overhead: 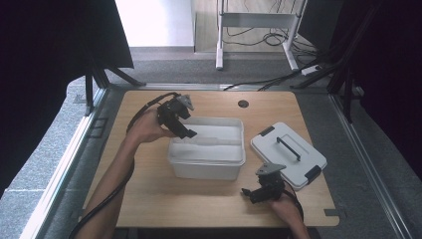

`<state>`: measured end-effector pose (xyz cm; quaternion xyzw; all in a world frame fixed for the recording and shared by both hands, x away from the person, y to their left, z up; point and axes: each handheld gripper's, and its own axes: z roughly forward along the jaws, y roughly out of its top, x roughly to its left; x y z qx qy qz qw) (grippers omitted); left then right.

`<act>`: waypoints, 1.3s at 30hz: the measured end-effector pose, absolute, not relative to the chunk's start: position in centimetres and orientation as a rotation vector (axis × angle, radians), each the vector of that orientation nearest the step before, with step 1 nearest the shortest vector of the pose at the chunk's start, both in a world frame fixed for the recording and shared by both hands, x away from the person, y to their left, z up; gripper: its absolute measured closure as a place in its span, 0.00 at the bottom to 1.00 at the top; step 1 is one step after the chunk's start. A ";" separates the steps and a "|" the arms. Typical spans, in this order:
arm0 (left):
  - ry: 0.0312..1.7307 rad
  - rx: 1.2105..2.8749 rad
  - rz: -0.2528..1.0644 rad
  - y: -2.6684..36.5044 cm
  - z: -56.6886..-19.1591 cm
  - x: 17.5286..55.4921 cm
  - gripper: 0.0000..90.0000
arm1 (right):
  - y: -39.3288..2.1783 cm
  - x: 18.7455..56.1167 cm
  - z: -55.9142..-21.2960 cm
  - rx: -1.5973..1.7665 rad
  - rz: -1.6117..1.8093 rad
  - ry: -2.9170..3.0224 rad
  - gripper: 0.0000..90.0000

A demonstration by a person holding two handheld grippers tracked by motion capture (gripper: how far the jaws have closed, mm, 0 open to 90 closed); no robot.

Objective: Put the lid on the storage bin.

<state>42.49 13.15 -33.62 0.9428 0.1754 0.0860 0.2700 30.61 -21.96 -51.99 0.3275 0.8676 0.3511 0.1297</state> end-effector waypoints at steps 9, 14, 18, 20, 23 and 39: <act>0.619 2.430 0.254 17.7 -33.7 40.9 0.08 | -22.1 30.6 -51.8 0.966 1.018 2.519 0.02; 0.694 2.370 0.277 20.0 -34.3 39.5 0.05 | -22.2 30.7 -51.3 0.981 1.046 2.531 0.04; 0.746 2.332 0.302 21.9 -35.1 38.2 0.02 | -22.2 30.8 -50.4 0.961 1.045 2.539 0.06; 0.775 2.314 0.310 22.8 -35.6 37.7 0.01 | -22.3 30.9 -49.9 0.954 1.037 2.542 0.07; 0.814 2.295 0.319 23.8 -36.7 36.8 0.00 | -22.4 31.3 -48.8 0.957 1.045 2.551 0.07; 0.946 2.246 0.347 25.0 -45.9 32.6 0.00 | -24.6 35.2 -43.5 0.994 0.964 2.553 0.08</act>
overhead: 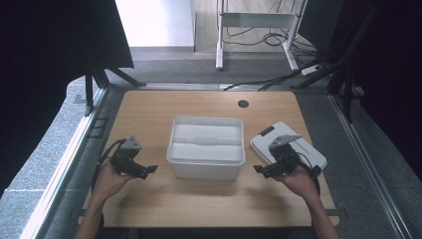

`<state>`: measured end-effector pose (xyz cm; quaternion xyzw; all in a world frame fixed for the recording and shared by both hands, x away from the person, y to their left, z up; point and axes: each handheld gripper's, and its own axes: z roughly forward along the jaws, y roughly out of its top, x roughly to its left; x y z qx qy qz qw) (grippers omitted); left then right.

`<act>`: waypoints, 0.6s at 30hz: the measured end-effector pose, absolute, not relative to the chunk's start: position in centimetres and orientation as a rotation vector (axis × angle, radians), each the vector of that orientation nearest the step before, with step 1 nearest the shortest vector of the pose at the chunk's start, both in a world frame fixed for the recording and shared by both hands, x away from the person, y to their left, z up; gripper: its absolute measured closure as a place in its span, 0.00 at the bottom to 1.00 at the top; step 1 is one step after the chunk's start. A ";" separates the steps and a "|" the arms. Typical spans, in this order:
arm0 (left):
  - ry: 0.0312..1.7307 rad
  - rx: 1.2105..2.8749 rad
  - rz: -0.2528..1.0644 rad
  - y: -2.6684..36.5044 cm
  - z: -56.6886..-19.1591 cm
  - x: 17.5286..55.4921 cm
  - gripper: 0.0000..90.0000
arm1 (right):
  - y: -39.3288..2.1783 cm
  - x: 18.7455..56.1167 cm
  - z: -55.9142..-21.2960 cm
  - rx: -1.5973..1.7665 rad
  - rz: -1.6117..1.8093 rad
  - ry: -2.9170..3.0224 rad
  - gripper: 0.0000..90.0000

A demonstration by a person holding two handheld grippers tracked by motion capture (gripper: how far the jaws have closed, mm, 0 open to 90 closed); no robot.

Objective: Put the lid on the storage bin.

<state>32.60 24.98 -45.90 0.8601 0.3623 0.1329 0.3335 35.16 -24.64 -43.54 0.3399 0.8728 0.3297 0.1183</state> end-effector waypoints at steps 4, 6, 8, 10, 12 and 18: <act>0.956 2.251 0.359 24.3 -47.8 31.7 0.00 | -25.7 36.6 -42.0 1.016 0.916 2.525 0.10; 0.961 2.254 0.350 23.8 -48.9 31.2 0.00 | -26.4 37.4 -41.6 1.025 0.896 2.506 0.12; 0.962 2.264 0.350 23.5 -49.8 30.8 0.00 | -27.2 38.2 -41.4 1.059 0.876 2.488 0.15; 0.968 2.268 0.348 23.1 -50.7 30.4 0.00 | -28.0 39.0 -41.6 1.100 0.843 2.467 0.16; 0.977 2.262 0.346 23.0 -51.3 30.2 0.00 | -28.9 39.9 -42.0 1.145 0.810 2.454 0.20; 0.994 2.237 0.336 23.0 -52.2 29.8 0.00 | -30.7 41.8 -44.1 1.256 0.730 2.468 0.39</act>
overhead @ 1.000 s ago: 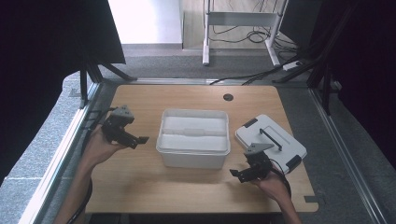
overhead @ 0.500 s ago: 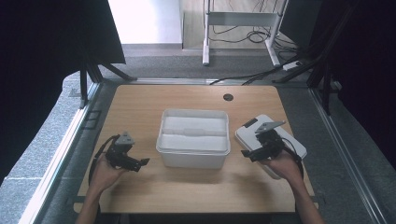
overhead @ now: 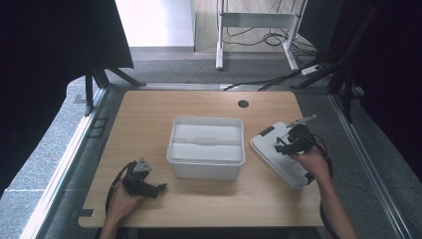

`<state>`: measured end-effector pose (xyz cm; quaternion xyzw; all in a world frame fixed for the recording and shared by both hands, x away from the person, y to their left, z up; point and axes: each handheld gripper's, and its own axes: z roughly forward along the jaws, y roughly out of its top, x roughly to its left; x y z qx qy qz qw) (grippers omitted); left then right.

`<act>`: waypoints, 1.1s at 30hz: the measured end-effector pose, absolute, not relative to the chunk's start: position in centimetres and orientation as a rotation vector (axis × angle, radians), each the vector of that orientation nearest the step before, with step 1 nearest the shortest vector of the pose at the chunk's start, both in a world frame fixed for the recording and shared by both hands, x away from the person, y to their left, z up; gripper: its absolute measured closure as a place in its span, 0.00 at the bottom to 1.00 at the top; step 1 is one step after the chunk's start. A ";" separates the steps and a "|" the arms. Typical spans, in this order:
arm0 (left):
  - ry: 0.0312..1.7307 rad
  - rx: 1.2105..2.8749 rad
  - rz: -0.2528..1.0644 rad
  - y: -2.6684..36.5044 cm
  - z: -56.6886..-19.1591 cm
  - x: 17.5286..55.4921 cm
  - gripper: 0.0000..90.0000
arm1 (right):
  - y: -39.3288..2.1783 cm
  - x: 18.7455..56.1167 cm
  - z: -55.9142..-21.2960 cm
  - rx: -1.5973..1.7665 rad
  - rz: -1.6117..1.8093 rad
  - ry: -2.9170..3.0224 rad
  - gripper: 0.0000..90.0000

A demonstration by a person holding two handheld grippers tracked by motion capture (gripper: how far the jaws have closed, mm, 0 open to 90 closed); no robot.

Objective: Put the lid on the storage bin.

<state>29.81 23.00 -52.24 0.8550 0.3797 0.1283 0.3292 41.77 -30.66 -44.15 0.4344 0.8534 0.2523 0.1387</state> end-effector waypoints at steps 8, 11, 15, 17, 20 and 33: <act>1.001 2.234 0.336 23.0 -52.3 29.7 0.00 | -31.1 42.8 -45.1 1.274 0.528 2.505 0.80; 1.001 2.234 0.336 23.0 -52.3 29.7 0.00 | -31.1 43.0 -45.1 1.270 0.480 2.532 0.91; 1.001 2.234 0.336 23.0 -52.3 29.7 0.00 | -31.3 43.2 -44.9 1.254 0.445 2.549 0.93; 1.001 2.233 0.336 23.0 -52.3 29.7 0.00 | -31.5 43.3 -44.9 1.249 0.449 2.562 0.93; 1.001 2.233 0.336 23.0 -52.3 29.7 0.00 | -31.7 43.3 -44.3 1.204 0.481 2.597 0.93; 0.986 2.238 0.330 22.9 -52.3 29.7 0.00 | -31.2 41.4 -38.6 0.929 0.580 2.739 0.93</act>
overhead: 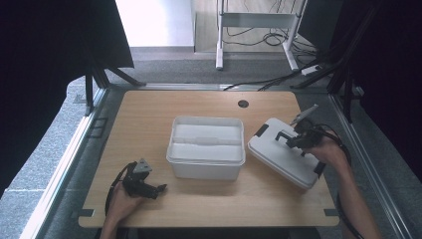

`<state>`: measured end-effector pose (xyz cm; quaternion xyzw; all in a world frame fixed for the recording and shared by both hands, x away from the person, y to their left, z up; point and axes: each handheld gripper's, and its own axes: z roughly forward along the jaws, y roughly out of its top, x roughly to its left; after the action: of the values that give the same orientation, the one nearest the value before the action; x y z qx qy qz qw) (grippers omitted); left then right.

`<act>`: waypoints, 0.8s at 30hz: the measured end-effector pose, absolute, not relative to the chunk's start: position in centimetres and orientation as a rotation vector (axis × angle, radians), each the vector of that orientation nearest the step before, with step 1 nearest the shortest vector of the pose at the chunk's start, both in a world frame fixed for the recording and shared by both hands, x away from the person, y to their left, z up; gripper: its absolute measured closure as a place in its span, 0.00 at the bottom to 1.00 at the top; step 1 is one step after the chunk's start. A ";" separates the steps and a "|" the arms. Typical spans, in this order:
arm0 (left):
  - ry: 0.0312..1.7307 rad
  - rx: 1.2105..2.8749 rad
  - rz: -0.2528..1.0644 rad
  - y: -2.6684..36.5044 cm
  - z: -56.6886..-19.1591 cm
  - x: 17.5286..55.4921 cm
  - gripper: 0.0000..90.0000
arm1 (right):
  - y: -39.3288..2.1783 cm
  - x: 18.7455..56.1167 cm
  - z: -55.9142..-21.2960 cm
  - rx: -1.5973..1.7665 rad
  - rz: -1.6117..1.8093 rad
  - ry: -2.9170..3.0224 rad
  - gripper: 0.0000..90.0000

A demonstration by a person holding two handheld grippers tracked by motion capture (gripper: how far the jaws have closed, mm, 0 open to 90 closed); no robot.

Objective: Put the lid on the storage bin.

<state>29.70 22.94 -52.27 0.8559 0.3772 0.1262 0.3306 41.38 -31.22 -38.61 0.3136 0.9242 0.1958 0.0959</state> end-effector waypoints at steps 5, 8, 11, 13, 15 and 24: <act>0.982 2.237 0.328 22.9 -52.3 29.7 0.00 | -31.7 40.8 -35.8 0.852 0.631 2.745 0.93; 0.985 2.235 0.327 22.9 -52.3 29.7 0.00 | -31.8 40.4 -34.3 0.812 0.653 2.752 0.93; 0.983 2.235 0.326 22.9 -52.3 29.7 0.00 | -31.8 40.2 -32.6 0.761 0.669 2.756 0.93; 0.982 2.236 0.325 22.9 -52.3 29.7 0.00 | -31.6 40.0 -31.4 0.726 0.686 2.755 0.93; 0.981 2.236 0.325 22.9 -52.3 29.7 0.00 | -31.4 39.9 -30.5 0.689 0.706 2.757 0.93; 0.980 2.237 0.325 22.9 -52.3 29.7 0.00 | -27.4 39.9 -27.7 0.510 0.763 2.790 0.93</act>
<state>29.67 22.89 -52.28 0.8563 0.3750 0.1243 0.3326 39.91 -27.35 -27.73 0.1727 0.9449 0.2585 0.1023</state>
